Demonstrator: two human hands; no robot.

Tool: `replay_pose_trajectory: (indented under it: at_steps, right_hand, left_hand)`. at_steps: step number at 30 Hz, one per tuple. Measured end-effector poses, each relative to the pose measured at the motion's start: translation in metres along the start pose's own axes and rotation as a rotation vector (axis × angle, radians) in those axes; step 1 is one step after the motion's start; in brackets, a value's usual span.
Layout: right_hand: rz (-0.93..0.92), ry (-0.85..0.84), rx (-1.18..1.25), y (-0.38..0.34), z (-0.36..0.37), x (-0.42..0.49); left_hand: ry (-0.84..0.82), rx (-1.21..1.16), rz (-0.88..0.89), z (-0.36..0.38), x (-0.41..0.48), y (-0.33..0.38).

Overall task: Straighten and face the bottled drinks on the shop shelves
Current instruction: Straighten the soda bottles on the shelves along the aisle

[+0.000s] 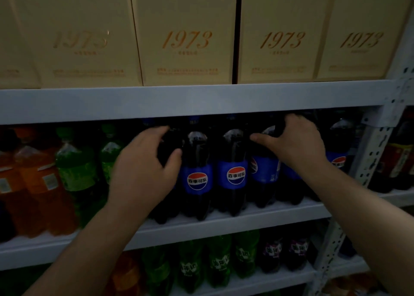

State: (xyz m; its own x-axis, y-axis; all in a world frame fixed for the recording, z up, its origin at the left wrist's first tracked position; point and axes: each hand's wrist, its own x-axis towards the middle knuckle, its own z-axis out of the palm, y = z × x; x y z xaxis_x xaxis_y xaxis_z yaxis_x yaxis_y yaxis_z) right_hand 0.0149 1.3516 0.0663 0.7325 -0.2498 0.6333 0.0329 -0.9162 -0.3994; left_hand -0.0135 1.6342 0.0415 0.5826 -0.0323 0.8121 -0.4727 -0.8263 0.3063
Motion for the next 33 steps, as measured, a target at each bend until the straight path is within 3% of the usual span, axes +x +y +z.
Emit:
replay_pose_trajectory:
  at_steps: [3,8,11,14,17,21,25,27,30,33]
  right_hand:
    - [0.023,-0.102,0.178,0.006,-0.007,0.012]
    - [0.061,-0.384,0.593,0.018,-0.021,0.018]
    - [0.071,-0.433,0.604,0.021,-0.024,0.018]
    - [0.061,-0.280,0.569,0.016,-0.016,0.013]
    - [0.043,-0.196,0.376,0.012,-0.010,0.012]
    - [0.016,-0.380,0.558,0.016,-0.021,0.021]
    - [0.037,-0.459,0.501,0.020,-0.028,0.026]
    - [0.053,-0.436,0.499,0.019,-0.026,0.021]
    - [0.032,-0.241,0.580,0.017,-0.022,0.001]
    - [-0.017,-0.017,0.519,0.019,-0.012,-0.024]
  left_hand:
    - [0.061,0.089,-0.038,-0.008,0.002,-0.014]
    - [0.018,0.124,-0.145,-0.013,0.010,-0.028]
    - [-0.023,0.120,-0.194,-0.013,0.015,-0.033]
    - [-0.057,0.105,-0.226,-0.009,0.021,-0.033]
    - [-0.107,0.075,-0.259,-0.006,0.025,-0.032]
    - [-0.183,0.079,-0.260,-0.008,0.031,-0.037]
    - [-0.345,0.012,-0.279,-0.017,0.040,-0.040]
    - [-0.416,-0.136,-0.313,-0.021,0.042,-0.038]
    - [-0.457,-0.317,-0.410,-0.024,0.040,-0.035]
    - [-0.351,-0.149,-0.406,-0.019,0.038,-0.034]
